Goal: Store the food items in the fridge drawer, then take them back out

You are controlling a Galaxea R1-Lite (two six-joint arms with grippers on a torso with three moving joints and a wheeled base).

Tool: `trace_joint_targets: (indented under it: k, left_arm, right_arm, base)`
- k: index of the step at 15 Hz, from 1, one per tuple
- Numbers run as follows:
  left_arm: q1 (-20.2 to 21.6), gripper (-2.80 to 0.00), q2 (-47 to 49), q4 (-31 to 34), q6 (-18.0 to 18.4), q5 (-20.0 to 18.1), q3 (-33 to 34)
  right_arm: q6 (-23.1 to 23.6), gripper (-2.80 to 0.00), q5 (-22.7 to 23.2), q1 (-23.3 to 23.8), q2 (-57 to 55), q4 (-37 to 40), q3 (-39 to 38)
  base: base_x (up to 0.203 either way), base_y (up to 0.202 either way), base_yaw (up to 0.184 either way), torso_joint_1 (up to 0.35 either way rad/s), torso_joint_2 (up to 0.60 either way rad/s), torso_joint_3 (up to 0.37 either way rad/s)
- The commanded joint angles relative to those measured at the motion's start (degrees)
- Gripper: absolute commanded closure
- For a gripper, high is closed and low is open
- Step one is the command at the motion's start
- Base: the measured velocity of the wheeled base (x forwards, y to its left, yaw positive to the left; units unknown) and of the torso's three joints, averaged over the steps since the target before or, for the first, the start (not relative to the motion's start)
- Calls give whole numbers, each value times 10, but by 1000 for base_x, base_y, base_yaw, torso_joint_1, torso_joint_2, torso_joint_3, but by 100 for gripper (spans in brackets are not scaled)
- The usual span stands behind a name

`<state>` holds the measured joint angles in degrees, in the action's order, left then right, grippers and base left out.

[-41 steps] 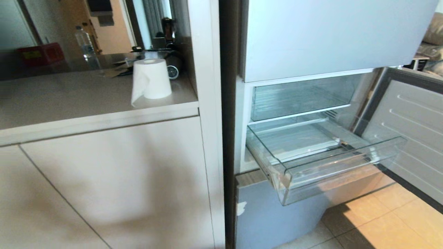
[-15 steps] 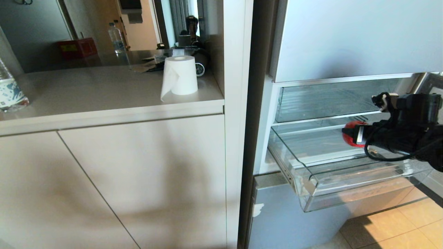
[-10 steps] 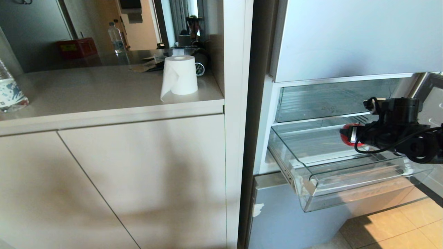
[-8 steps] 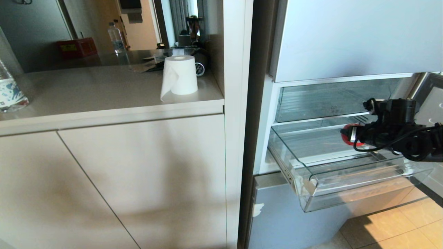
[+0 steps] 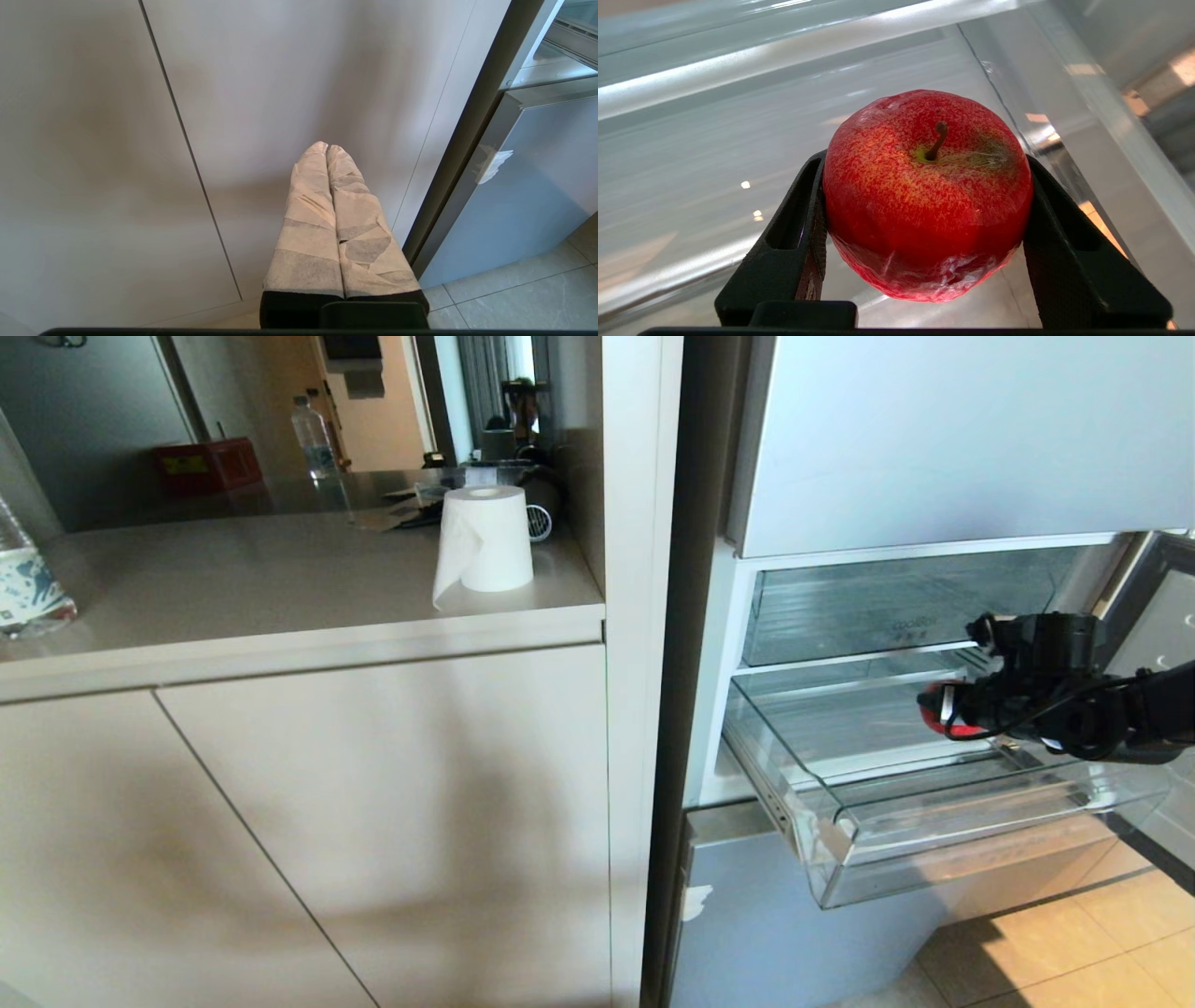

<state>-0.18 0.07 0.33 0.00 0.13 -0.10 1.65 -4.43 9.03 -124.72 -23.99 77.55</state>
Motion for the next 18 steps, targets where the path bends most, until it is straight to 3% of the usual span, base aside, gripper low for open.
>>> trace_joint_targets:
  k: [1,9,10,11,18]
  left_arm:
    - [0,0,0,0,0,0,0]
    - [0,0,0,0,0,0,0]
    - [0,0,0,0,0,0,0]
    - [0,0,0,0,0,0,0]
    - [0,0,0,0,0,0,0]
  right_arm:
    - [1,0,0,0,-21,10,24]
    - [2,0,1,0,-90,24,108]
    - [2,-62,1,0,-95,24,115]
    - [2,-280,0,0,-98,24,122]
    - [0,-280,-2,-1,-109,39,147]
  base:
    - [0,0,0,0,0,0]
    - [0,0,0,0,0,0]
    - [0,0,0,0,0,0]
    - [0,0,0,0,0,0]
    - [0,0,0,0,0,0]
